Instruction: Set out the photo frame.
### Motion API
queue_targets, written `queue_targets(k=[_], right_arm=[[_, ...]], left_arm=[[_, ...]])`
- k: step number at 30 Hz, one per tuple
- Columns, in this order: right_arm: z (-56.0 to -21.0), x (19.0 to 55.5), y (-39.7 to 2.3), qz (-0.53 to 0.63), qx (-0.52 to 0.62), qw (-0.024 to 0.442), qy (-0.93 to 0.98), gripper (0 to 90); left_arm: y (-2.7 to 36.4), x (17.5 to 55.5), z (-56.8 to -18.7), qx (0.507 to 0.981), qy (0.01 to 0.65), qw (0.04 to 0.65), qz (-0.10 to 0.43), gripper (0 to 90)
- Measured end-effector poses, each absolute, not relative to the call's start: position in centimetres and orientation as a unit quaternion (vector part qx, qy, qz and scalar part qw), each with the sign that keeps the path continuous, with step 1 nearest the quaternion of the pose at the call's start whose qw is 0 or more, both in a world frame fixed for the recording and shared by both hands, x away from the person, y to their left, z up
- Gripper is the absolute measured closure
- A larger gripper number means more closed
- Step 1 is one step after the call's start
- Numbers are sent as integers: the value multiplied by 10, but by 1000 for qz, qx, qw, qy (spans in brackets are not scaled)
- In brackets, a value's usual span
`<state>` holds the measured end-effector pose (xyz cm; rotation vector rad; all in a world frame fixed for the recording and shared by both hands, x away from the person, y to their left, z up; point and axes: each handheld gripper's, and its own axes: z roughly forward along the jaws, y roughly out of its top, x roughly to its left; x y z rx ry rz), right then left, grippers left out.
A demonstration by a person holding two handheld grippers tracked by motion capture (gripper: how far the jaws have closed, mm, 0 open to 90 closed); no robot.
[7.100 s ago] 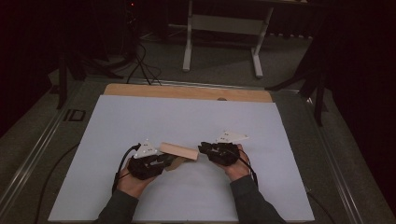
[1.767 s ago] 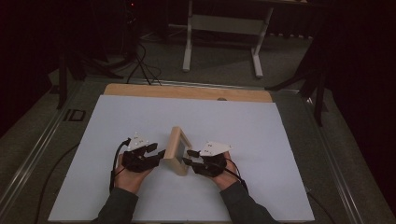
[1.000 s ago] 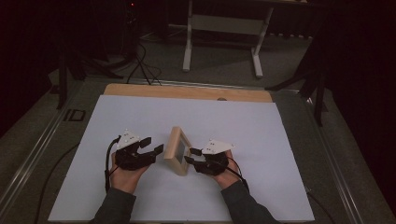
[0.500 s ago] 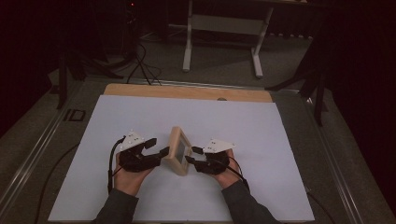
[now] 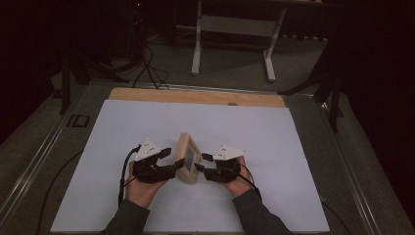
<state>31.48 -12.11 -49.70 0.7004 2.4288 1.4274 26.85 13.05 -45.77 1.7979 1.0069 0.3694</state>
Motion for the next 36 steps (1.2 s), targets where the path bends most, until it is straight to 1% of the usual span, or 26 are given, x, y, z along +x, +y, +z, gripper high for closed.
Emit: queue_targets(k=[13,24,36], right_arm=[[-495,316,-122,485,235,111,835,494],[-491,318,-126,490,239,113,831,488],[-483,320,-132,497,243,121,824,485]], left_arm=[[120,270,-464,755,411,487,153,348],[117,272,-470,754,425,478,151,346],[114,275,-477,758,431,467,148,382]])
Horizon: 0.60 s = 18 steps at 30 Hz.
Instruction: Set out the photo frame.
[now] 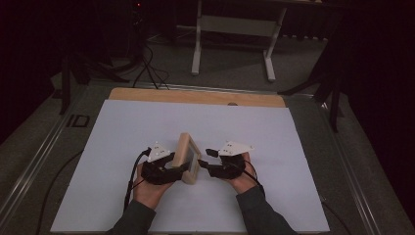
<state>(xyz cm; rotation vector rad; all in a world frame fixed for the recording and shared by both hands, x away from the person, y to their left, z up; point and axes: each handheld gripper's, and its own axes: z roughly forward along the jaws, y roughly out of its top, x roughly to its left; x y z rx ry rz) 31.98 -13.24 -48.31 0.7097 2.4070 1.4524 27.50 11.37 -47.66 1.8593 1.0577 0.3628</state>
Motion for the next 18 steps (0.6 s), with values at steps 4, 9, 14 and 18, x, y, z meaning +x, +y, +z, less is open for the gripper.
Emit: queue_targets(k=[4,9,14,18], right_arm=[[-481,320,-134,499,244,122,822,485],[-478,320,-135,502,243,124,820,485],[-476,320,-136,505,242,126,819,484],[-474,320,-137,508,244,129,816,485]], left_arm=[[113,275,-477,759,433,464,147,407],[112,275,-478,758,435,464,144,437],[112,275,-477,758,436,464,141,463],[112,274,-477,758,435,465,140,501]])
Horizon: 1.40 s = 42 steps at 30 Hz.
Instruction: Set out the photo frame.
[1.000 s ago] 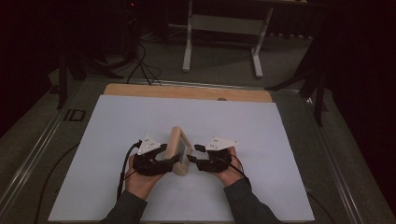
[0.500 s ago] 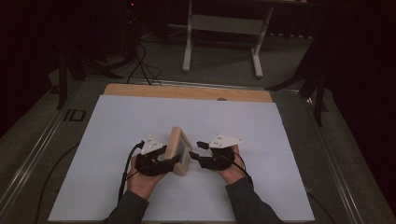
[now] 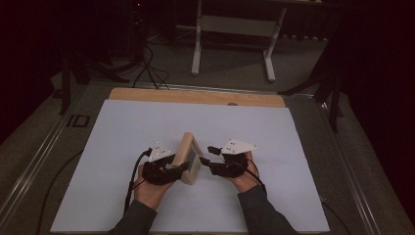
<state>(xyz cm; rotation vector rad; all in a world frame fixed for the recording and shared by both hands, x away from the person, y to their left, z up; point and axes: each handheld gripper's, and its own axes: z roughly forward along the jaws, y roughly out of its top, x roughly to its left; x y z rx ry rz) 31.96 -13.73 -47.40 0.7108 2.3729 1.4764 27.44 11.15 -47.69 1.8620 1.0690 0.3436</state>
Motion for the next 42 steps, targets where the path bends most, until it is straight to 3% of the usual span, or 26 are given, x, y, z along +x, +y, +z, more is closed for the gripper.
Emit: queue_targets(k=[10,29,42], right_arm=[[-470,320,-141,515,250,136,809,501],[-460,317,-149,533,251,168,791,867],[-453,318,-152,540,260,184,779,891]], left_arm=[[108,273,-476,765,423,466,139,558],[96,266,-475,786,386,458,155,596],[87,260,-476,799,361,448,177,600]])
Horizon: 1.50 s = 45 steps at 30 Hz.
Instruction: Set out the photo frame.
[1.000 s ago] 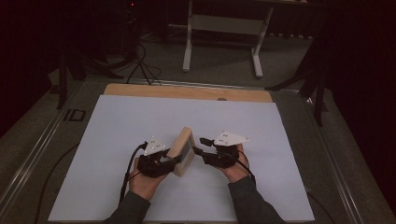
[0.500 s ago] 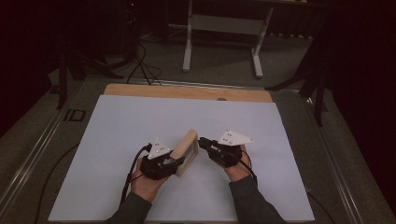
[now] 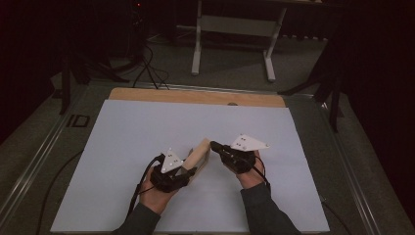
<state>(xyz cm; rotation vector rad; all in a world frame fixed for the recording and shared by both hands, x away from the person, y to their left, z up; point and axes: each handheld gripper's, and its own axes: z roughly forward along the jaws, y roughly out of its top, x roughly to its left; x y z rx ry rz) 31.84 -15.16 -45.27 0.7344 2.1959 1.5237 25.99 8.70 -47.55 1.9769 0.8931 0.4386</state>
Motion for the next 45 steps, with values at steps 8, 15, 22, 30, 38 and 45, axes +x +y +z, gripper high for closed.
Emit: queue_targets(k=[8,15,22,30,38,45], right_arm=[[-452,319,-147,535,258,193,781,894],[-453,321,-147,532,263,192,782,895],[-457,325,-147,525,272,189,784,896],[-460,327,-146,525,272,185,785,896],[-460,327,-146,526,276,184,783,897],[-460,327,-148,525,279,185,783,898]], left_arm=[[83,255,-476,807,336,452,178,600],[79,252,-476,816,315,451,178,600],[76,249,-476,822,299,451,179,600],[75,249,-476,827,291,447,179,599],[78,251,-475,826,299,438,191,594],[82,254,-475,819,319,426,212,573]])
